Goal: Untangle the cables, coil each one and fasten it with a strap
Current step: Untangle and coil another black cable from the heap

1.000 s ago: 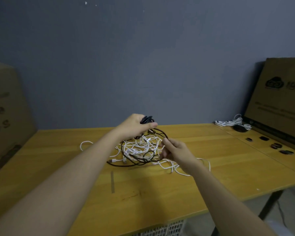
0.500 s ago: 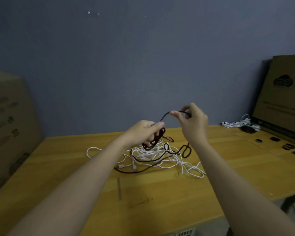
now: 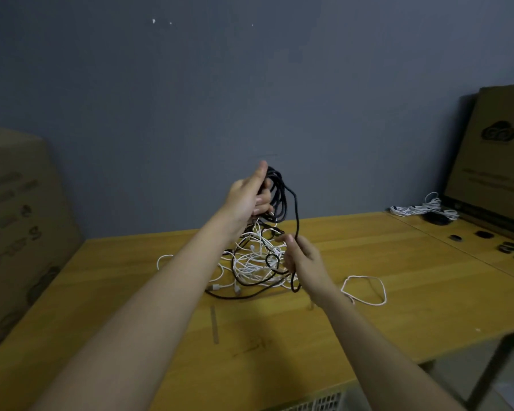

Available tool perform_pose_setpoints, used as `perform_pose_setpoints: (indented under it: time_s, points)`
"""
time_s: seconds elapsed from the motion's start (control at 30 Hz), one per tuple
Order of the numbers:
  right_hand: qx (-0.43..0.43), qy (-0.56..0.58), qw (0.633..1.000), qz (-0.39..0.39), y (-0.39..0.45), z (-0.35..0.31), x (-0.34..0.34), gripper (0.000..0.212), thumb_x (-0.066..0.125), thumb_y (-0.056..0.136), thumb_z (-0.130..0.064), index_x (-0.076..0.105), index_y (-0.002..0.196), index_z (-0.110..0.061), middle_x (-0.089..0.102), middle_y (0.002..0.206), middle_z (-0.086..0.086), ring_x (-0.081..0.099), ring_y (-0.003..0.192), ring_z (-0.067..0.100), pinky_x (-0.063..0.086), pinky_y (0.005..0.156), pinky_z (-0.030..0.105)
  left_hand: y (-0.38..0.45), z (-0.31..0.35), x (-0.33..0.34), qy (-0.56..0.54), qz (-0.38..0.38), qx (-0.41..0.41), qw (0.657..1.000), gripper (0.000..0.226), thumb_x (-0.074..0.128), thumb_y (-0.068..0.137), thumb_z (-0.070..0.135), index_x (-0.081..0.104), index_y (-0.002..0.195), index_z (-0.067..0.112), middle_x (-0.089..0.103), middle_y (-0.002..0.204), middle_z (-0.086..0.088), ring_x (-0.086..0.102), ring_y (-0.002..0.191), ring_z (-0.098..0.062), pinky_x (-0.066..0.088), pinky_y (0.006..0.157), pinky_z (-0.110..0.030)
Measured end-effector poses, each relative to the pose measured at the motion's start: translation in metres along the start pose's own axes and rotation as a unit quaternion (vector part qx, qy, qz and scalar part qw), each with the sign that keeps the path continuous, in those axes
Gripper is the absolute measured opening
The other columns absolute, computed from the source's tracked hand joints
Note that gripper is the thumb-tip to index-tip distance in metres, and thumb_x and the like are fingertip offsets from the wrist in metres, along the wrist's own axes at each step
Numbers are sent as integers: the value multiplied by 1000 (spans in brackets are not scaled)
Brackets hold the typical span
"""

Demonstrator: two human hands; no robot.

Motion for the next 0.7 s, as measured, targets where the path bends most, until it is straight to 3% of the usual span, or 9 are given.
perform_pose_setpoints:
  time_s: [0.13,0.27,0.33,0.4,0.47,0.57,0.7]
  points:
    - [5,-2,999,33,-2,5,-3,27,38,104,-23,62,94,-15,35,54,-15,31,53,6,26,51,20,3,0,-13,-53,54,6,997,38,38,99,46,47,78,16,28,43,12,23,37,-6,35,61,-24]
    - [26,-152,988,-7,0,7,3,28,40,102,-30,61,89,-17,42,49,-14,35,44,2,27,49,24,0,1,-4,-75,27,27,996,29,41,102,31,42,77,17,34,49,10,30,42,-6,39,64,-22]
    - [24,-269,961,-57,-2,2,14,27,40,102,-33,63,96,-21,53,59,-13,45,51,5,32,51,27,-2,0,4,-68,19,39,997,25,41,103,18,40,78,16,40,58,8,38,47,-5,39,69,-23]
    - [1,-344,935,-82,-5,-4,22,29,40,102,-35,63,110,-19,61,77,-2,54,68,18,38,60,32,-1,-5,6,6,29,52,998,25,39,103,12,39,78,16,42,66,3,44,52,-6,39,70,-24]
    - [-34,-365,925,-100,-11,-11,26,28,41,101,-33,60,116,-19,60,78,0,53,66,20,38,59,32,1,-11,5,129,27,66,989,24,40,103,14,38,79,15,47,68,-1,48,63,-14,42,76,-31]
    - [-52,-310,940,-132,-17,-29,26,18,46,96,-24,60,101,-14,52,62,-2,43,52,16,33,53,31,0,-28,6,285,1,46,957,21,43,101,27,39,94,8,61,73,-5,58,87,-27,42,90,-43]
    - [-30,-204,968,-143,-15,-39,16,35,51,80,-41,65,84,-9,58,71,20,49,63,33,38,58,42,-8,-42,10,451,-37,41,891,29,41,101,35,28,99,10,64,80,-3,63,85,-24,43,73,-36]
Point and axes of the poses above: each hand's wrist, its own y-axis towards the middle knuckle, its own x-axis out of the palm, z = x × y, the point moved 6 cm from there along y, towards the middle knuckle
